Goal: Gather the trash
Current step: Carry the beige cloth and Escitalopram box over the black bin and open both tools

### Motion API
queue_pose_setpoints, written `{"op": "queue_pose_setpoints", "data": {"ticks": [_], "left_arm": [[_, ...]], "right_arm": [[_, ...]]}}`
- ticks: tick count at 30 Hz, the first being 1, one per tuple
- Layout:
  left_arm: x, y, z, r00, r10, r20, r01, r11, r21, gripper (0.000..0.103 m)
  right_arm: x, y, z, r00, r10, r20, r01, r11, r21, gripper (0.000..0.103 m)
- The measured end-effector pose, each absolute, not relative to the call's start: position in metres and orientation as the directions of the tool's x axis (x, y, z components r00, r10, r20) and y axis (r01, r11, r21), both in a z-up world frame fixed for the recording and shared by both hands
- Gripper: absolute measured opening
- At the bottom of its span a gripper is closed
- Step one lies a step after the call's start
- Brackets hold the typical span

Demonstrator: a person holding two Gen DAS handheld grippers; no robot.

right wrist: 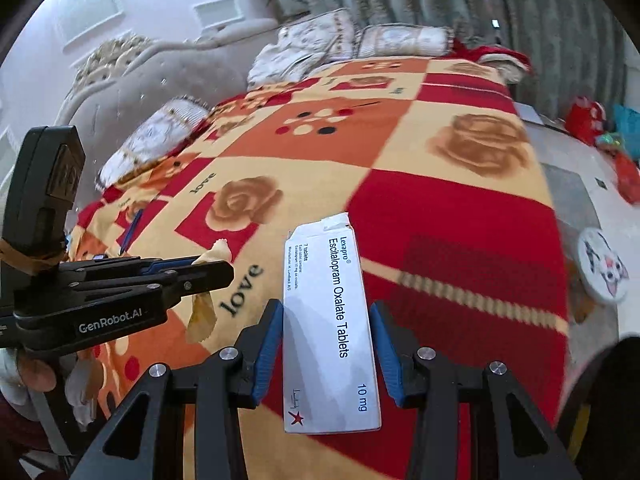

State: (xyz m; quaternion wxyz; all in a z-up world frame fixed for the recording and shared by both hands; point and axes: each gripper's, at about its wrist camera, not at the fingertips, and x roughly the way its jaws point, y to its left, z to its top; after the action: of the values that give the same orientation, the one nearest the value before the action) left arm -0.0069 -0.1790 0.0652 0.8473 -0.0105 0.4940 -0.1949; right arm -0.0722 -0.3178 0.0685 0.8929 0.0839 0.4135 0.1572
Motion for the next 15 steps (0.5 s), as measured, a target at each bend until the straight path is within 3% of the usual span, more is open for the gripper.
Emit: {"op": "queue_pose_setpoints", "data": {"ticks": [15], "left_arm": [[-0.049, -0.277, 0.079, 0.382, -0.429, -0.819, 0.499, 0.842, -0.208, 0.015]], "right_arm": [[-0.137, -0.408, 0.079, 0.689, 0.229, -0.688, -0.016, 0.953, 0.302, 0.043]]}}
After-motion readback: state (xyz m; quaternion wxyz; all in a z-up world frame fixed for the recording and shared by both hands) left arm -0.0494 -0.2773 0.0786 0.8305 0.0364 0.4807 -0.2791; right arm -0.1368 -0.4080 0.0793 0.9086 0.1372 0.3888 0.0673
